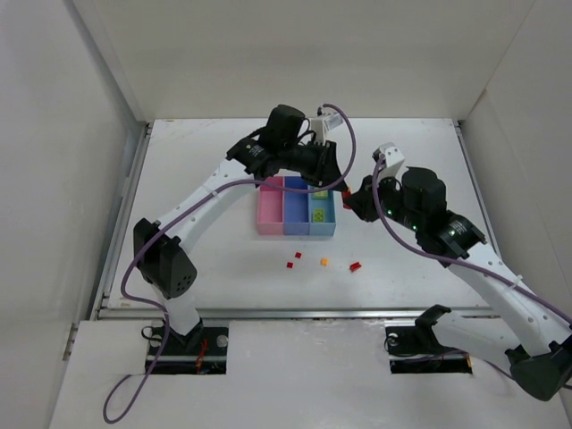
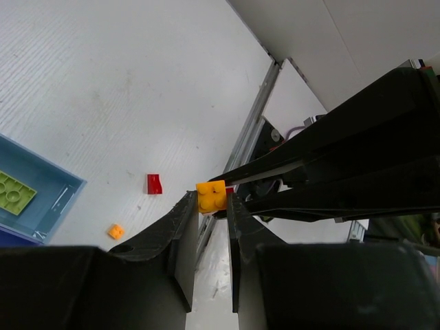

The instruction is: Sort the legos into containers by color

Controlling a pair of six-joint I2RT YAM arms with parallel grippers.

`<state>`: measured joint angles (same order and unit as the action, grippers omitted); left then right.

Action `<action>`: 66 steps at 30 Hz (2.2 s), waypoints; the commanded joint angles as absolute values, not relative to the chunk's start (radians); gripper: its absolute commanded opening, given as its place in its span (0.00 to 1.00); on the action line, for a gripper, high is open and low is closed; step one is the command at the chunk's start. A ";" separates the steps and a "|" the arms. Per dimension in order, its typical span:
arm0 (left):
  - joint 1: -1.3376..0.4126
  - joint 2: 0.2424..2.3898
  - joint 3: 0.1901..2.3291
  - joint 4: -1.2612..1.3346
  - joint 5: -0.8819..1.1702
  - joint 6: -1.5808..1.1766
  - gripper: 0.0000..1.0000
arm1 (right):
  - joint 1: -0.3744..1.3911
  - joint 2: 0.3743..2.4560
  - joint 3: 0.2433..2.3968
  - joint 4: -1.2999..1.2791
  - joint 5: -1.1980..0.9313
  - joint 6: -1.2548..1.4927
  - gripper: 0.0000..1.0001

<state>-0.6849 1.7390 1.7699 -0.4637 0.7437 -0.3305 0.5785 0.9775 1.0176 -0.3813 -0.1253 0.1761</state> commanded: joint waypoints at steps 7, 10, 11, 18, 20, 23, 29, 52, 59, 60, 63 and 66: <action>-0.627 1.718 1.832 -0.414 0.709 -0.295 0.00 | 0.591 1.003 0.994 -0.471 -0.114 0.187 0.00; -0.627 1.718 1.841 -0.414 0.689 -0.270 0.00 | 0.591 1.014 0.985 -0.471 -0.104 0.187 0.00; -0.618 1.718 1.841 -0.435 0.689 -0.259 0.00 | 0.591 1.014 0.976 -0.480 -0.104 0.196 0.00; -0.618 1.727 1.851 -0.459 0.669 -0.230 0.00 | 0.591 1.014 0.966 -0.489 -0.084 0.196 0.00; -0.618 1.727 1.867 -0.459 0.678 -0.230 0.00 | 0.591 1.014 0.966 -0.489 -0.075 0.196 0.00; -0.618 1.727 1.888 -0.459 0.687 -0.230 0.00 | 0.591 1.023 0.957 -0.489 -0.066 0.206 0.00; -0.618 1.718 1.898 -0.495 0.658 -0.177 0.00 | 0.591 1.045 0.946 -0.489 -0.055 0.206 0.00; -0.571 1.718 1.902 -0.497 0.675 -0.172 0.00 | 0.609 1.045 0.905 -0.483 -0.055 0.233 0.00; -0.571 1.736 1.789 -0.497 0.499 -0.041 0.00 | 0.609 1.071 0.966 -0.492 -0.034 0.233 0.00; -0.571 1.736 1.745 -0.473 0.464 -0.008 0.00 | 0.609 1.071 0.966 -0.492 -0.034 0.233 0.00; -0.561 1.736 1.665 -0.424 0.328 0.066 0.00 | 0.609 1.062 0.966 -0.492 -0.025 0.233 0.00; -0.561 1.736 1.573 -0.342 0.282 0.136 0.00 | 0.609 1.051 0.957 -0.492 -0.025 0.233 0.00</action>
<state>-0.5667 1.7584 1.6192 -0.4397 0.3859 0.0235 0.5983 1.0733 0.9230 -0.5098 -0.0441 0.2253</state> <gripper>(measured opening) 0.157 0.222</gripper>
